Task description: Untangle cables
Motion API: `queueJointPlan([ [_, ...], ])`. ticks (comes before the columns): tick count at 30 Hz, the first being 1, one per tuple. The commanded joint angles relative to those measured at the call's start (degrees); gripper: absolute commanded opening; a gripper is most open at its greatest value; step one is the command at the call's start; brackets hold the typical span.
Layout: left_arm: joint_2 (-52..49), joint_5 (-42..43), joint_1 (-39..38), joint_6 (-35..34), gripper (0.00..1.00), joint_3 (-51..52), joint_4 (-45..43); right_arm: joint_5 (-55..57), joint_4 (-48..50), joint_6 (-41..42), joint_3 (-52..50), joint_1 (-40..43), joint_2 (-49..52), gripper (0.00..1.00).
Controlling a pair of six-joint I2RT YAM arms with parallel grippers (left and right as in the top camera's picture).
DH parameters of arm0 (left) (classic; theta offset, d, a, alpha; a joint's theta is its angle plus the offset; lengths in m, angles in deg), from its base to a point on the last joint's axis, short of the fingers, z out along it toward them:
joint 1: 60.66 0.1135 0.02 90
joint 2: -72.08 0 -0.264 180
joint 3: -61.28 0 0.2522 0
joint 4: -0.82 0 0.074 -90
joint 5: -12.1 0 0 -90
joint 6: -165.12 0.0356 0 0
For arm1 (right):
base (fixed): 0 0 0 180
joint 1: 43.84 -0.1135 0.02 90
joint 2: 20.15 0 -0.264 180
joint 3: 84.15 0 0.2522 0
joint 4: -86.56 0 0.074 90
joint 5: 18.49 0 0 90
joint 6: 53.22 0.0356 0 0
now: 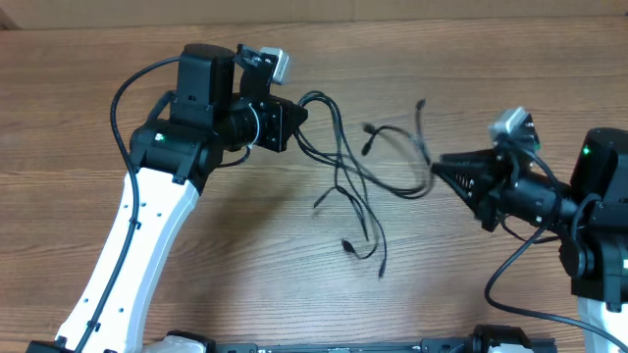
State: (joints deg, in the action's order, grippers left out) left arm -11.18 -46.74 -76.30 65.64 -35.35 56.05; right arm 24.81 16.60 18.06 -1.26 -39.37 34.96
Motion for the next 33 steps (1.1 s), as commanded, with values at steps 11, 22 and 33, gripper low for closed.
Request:
queueJointPlan([
  [11, 0.9, 21.2, 0.8, 2.9, 0.04, -0.5, -22.6, 19.7, -12.0, 9.5, 1.8, 0.1, 5.0, 1.0],
  [22, 0.9, 21.2, 2.9, -12.3, 0.04, -0.5, -67.9, 19.7, -12.9, 9.5, 1.8, 0.1, 5.0, 1.0],
  [33, 0.0, -16.6, 2.5, -10.4, 0.04, -0.5, -22.1, 19.7, -12.7, 9.5, 1.8, 0.1, 5.0, 1.0],
])
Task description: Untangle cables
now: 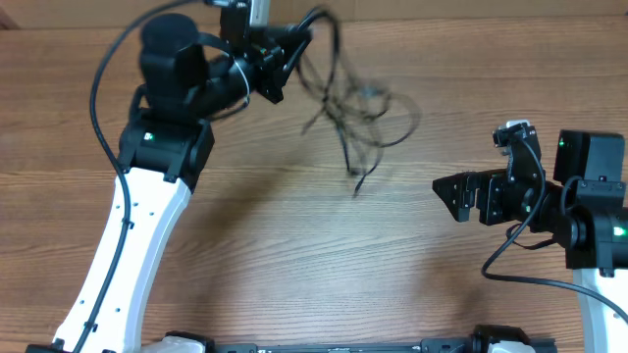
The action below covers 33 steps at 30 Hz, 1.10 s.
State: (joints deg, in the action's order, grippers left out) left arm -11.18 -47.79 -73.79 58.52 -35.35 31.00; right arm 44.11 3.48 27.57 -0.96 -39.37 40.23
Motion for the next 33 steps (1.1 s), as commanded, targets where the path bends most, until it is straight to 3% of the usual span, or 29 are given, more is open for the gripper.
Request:
queueJointPlan([
  [1, 0.0, -14.6, 0.0, -5.2, 0.04, -0.5, 3.0, 0.3, 0.7, 0.0, 1.5, 0.1, -0.2, 1.0],
  [5, 0.0, -7.3, -0.6, -14.7, 0.04, -0.5, -4.0, -2.2, 1.5, 0.1, 1.5, 0.1, -0.2, 1.0],
  [10, 0.0, -7.2, -3.3, -24.3, 0.04, -0.5, -4.7, -2.8, 2.3, 0.3, 1.5, 0.1, -0.2, 1.0],
  [17, 0.0, -20.2, -6.8, -19.5, 0.06, -0.5, 3.0, -3.8, 2.8, 0.2, 1.4, 0.1, -0.2, 1.0],
  [18, 0.0, -20.8, -6.8, -19.1, 0.1, -0.5, 4.3, -3.8, 2.8, 0.2, 1.4, 0.1, -0.2, 1.0],
  [19, 0.0, -21.4, -6.8, -19.1, 0.2, -0.5, 6.6, -3.8, 2.8, 0.2, 1.4, 0.1, -0.2, 1.0],
  [23, 0.0, -21.5, -6.8, -18.1, 0.72, -0.5, 13.8, -3.8, 2.8, 0.2, 1.4, 0.1, -0.2, 1.0],
  [25, 0.0, -21.5, -6.8, -15.0, 0.85, -0.5, 18.2, -3.8, 2.8, 0.2, 1.4, 0.1, -0.2, 1.0],
  [30, 0.0, -22.4, -6.8, -9.6, 0.99, -0.5, 25.9, -3.8, 3.0, 0.2, 1.4, 0.1, -0.2, 1.0],
  [33, 0.0, -29.5, -6.8, -8.7, 1.0, -0.5, 31.8, -3.8, 2.8, 0.3, 1.4, 0.1, -0.2, 1.0],
])
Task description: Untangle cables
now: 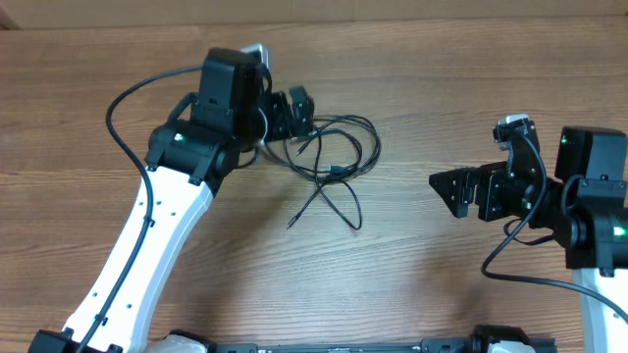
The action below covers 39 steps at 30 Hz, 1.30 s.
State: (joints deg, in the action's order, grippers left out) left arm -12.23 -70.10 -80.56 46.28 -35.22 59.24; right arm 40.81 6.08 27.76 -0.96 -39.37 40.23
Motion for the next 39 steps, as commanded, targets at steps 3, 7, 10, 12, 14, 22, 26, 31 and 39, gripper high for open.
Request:
queueJointPlan([
  [3, 1.1, -17.6, 0.0, 3.5, 1.0, -0.6, 10.8, -5.2, -1.0, 0.3, 1.4, 0.1, -0.2, 1.0],
  [7, 1.1, -20.9, 0.0, 3.5, 1.0, -0.6, 15.3, -9.3, -0.6, 0.3, 1.4, 0.1, -0.2, 1.0],
  [10, 1.1, -20.9, 0.1, 3.5, 1.0, -0.6, 16.6, -9.5, 2.2, 3.9, 1.4, 0.1, 0.1, 1.0],
  [12, 1.1, -20.9, 0.1, 3.0, 1.0, -0.6, 16.6, -9.5, 4.8, 8.8, 1.4, 0.1, 1.0, 1.0],
  [14, 1.1, -20.9, 0.3, 2.3, 1.0, -0.6, 16.6, -9.5, 6.4, 12.3, 1.4, 0.1, 2.2, 1.0],
  [22, 1.0, -21.3, 6.3, 0.6, 1.0, -0.6, 16.2, -16.6, 10.4, 15.1, 1.4, -4.3, 14.1, 1.0],
  [26, 1.0, -21.3, 9.9, 0.6, 1.0, -0.3, 16.1, -16.5, 18.7, 19.6, 1.4, -11.5, 20.4, 1.0],
  [31, 1.0, -21.1, 11.7, 6.9, 1.0, 1.5, 15.1, -10.5, 29.7, 25.0, 1.4, -19.4, 27.0, 1.0],
  [39, 1.0, -10.9, 11.9, 20.3, 1.0, 5.6, 10.5, 3.3, 47.0, 33.0, 1.4, -31.1, 36.7, 1.0],
])
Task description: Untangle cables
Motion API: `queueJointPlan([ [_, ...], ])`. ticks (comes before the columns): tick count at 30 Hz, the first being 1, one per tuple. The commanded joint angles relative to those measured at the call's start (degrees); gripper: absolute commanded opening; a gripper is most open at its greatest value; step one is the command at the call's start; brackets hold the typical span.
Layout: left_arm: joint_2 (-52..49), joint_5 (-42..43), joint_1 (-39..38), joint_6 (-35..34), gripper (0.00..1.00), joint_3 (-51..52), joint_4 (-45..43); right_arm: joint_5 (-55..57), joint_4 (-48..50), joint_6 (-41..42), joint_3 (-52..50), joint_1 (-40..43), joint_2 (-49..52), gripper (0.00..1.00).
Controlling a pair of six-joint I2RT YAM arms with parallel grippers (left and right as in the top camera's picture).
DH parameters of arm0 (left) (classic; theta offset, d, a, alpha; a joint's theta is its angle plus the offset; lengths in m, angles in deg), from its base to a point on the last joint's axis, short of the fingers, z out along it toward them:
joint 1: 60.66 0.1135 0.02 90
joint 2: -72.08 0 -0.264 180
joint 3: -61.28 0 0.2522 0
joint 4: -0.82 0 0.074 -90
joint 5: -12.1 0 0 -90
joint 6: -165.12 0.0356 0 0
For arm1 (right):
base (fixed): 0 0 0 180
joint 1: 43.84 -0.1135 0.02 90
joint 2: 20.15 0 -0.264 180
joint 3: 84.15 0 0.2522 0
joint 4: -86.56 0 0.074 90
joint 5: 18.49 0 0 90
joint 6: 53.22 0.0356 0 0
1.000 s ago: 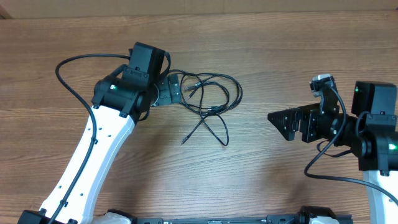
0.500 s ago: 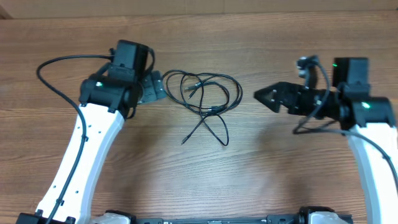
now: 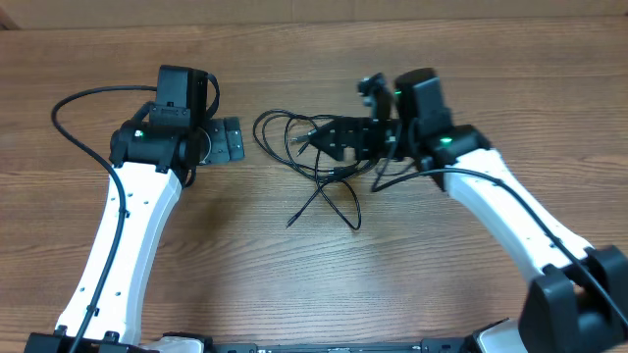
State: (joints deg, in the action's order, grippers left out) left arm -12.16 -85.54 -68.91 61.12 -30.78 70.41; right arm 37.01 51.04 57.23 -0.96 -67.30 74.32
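Observation:
The tangle of thin black cables (image 3: 294, 137) lies on the wooden table at centre, with loops at the upper left and two tails (image 3: 329, 201) crossing toward the front. My right gripper (image 3: 314, 141) reaches in from the right, its fingers tapered together over the middle of the bundle, shut on a strand there. Left of the tangle, my left gripper (image 3: 232, 141) stands open and apart from the cables, with nothing between its fingers.
The wooden table (image 3: 442, 284) runs across the whole view. The left arm (image 3: 128, 226) comes up from the front left, and its own cable (image 3: 78, 103) loops behind it. The right arm (image 3: 510, 211) crosses from the front right.
My left gripper let go of the cables and now sits open to their left. My right arm moved from the far right to the centre, and its gripper is now shut on the bundle.
Both grippers first held the tangle stretched between them. Then the right gripper was off it at the far right while the left held the bundle lifted at the back. The left then had it on the table at centre. Now the left is off and the right holds it.

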Motion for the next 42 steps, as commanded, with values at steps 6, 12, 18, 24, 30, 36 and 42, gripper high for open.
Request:
queueJointPlan([
  [6, 1.0, 4.8, 4.7, 5.6, 1.0, 1.1, -0.6, 10.4, 7.3, 4.7, 1.4, -6.6, 9.1, 1.0],
  [12, 1.0, 4.7, 8.4, 7.8, 1.0, 1.1, -0.1, 12.8, 13.3, 6.6, 1.4, -7.9, 12.7, 1.0],
  [18, 1.0, 4.7, 9.7, 7.6, 1.0, 1.1, -0.4, 14.4, 20.6, 6.6, 1.4, -10.3, 17.3, 0.94],
  [24, 1.0, 4.7, 9.7, 7.6, 1.0, 1.1, 0.0, 18.4, 24.5, 6.6, 1.4, -12.2, 22.0, 0.87],
  [30, 1.0, 4.7, 9.7, 7.6, 1.0, 1.1, 0.0, 18.5, 25.3, 6.5, 1.4, -13.1, 25.2, 0.59],
  [36, 1.0, 4.7, 9.7, 7.6, 1.0, 1.1, 0.0, 19.4, 24.7, 6.5, 1.4, -13.2, 25.2, 0.11],
  [42, 1.0, 4.7, 9.7, 7.6, 1.0, 1.1, 0.0, 17.0, 21.4, 6.5, 1.4, -13.0, 24.9, 0.04],
])
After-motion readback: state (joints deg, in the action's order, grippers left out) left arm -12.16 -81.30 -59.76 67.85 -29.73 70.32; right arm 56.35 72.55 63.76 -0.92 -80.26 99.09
